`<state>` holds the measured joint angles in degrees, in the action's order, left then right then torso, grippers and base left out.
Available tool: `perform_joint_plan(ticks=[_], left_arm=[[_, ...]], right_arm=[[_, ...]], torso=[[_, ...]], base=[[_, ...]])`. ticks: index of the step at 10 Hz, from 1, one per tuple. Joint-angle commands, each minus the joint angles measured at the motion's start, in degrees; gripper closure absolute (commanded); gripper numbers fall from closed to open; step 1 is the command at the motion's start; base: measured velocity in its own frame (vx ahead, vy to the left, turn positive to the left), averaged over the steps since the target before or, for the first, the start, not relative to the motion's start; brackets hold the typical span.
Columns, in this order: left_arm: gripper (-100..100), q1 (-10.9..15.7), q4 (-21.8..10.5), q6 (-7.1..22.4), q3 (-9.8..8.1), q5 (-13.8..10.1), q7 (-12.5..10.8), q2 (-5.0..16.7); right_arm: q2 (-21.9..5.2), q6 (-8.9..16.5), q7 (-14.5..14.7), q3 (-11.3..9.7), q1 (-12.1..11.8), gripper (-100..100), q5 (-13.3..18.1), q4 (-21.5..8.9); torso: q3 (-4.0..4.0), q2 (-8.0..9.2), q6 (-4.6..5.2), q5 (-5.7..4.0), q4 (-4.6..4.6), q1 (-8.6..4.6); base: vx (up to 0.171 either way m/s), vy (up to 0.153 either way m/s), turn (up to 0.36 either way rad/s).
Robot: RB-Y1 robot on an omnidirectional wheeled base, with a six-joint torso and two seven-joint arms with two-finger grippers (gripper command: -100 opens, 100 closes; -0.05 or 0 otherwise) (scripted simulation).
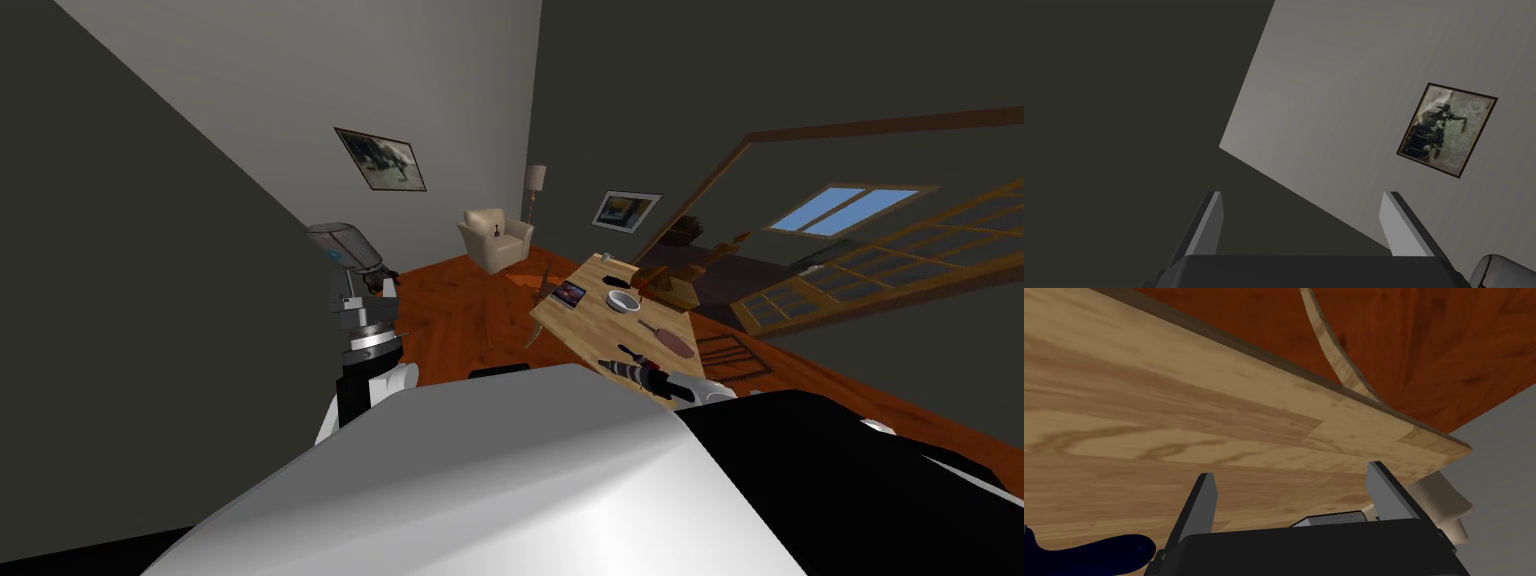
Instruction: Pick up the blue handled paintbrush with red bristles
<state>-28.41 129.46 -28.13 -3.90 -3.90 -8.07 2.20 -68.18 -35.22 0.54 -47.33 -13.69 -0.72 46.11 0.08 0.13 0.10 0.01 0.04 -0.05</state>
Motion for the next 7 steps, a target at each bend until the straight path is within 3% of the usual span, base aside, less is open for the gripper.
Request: perform_joint_plan(ticks=[1,2,3,5,7], left_arm=[[0,0.00,0.00,0.00,0.00,0.00,0.00,0.00],[0,0.01,0.00,0.00,0.00,0.00,0.00,0.00],[0,0.00,0.00,0.00,0.00,0.00,0.00,0.00],[0,0.00,0.00,0.00,0.00,0.00,0.00,0.00],[0,0.00,0.00,0.00,0.00,0.00,0.00,0.00]], right_arm=[[-1.79,-1.04,1.48,-2.60,0.68,-100,0.94,-2.86],[-1.79,-1.04,1.48,-2.60,0.68,-100,0.94,-4.26],[-3.12,-1.46,2.74,-4.76,1.24,-100,1.79,-5.68],[-3.12,-1.46,2.74,-4.76,1.24,-100,1.79,-7.08],[-5.03,-2.18,5.29,-8.80,2.25,-100,3.55,-11.98]], torso=[[0.00,0.00,0.00,0.00,0.00,0.00],[-0.02,-0.04,-0.06,0.01,0.00,-0.02],[-0.01,-0.02,0.02,-0.01,0.00,-0.02],[0.01,0.02,0.01,-0.02,0.00,-0.06],[0.02,0.04,-0.03,0.00,0.01,-0.03]], base=[[0.023,-0.015,0.234],[0.019,-0.019,0.123],[0.016,-0.022,0.211],[0.005,-0.025,0.040],[0.005,-0.037,0.252]])
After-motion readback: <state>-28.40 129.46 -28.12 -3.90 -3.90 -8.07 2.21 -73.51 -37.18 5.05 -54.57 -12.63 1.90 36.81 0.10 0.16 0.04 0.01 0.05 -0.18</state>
